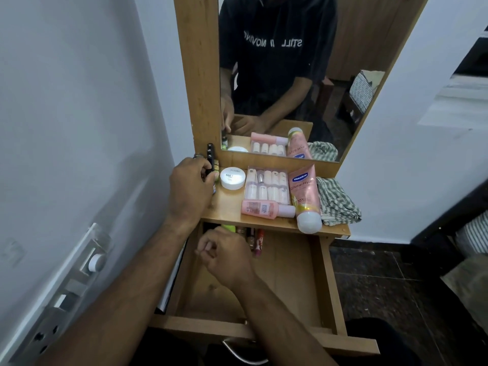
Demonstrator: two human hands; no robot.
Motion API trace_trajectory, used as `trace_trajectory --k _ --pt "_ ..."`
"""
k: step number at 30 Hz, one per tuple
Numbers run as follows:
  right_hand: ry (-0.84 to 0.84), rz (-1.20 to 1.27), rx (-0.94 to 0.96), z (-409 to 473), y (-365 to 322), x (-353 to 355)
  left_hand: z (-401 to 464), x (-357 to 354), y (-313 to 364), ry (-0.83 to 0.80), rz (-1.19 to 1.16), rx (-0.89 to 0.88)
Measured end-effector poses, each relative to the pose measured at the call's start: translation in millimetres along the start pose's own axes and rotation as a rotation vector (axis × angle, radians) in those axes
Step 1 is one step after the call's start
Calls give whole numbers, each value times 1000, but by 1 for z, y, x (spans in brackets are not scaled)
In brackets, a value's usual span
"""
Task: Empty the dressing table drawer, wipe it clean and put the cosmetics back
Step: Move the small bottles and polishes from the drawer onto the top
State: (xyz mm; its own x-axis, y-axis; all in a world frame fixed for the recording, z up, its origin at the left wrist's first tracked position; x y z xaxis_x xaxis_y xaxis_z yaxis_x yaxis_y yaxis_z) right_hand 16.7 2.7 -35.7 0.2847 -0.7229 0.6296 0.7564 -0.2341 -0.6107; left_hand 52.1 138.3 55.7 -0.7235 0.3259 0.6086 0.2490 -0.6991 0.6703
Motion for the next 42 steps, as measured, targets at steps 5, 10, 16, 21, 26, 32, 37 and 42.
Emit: trace_trajectory --k 5,10,16,21,26,32,37,42 --pt "61 -71 -104 2 5 8 -6 0 1 -16 10 -10" --pt "133 -108 -347 -13 20 29 -44 22 3 70 1 -1" --pt "61 -124 -518 -21 38 42 -101 15 -34 -107 0 111" --pt "125 81 -595 -11 40 27 -110 -3 -43 -241 50 156" --pt "73 152 -615 -1 48 20 -117 -13 -40 -275 112 158" --pt "104 104 -553 -5 55 17 -119 -12 -41 -280 103 108" --pt "57 50 -449 -11 45 26 -120 -7 -40 -285 71 114" --pt "35 73 -265 -20 34 35 -127 2 -36 -291 59 63"
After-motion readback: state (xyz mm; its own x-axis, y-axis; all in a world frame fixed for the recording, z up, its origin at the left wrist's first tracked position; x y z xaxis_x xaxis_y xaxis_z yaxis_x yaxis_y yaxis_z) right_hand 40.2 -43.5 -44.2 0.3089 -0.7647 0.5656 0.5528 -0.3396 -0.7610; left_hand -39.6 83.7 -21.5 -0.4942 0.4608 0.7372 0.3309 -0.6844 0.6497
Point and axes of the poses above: each hand's wrist, its own z-axis towards the middle knuckle, its own x-axis out of the back of the hand, y = z × x, the point moved 2 cm from there along z, towards the middle knuckle, and after that the axes turned 10 degrees about x, right-handed, at the moved point
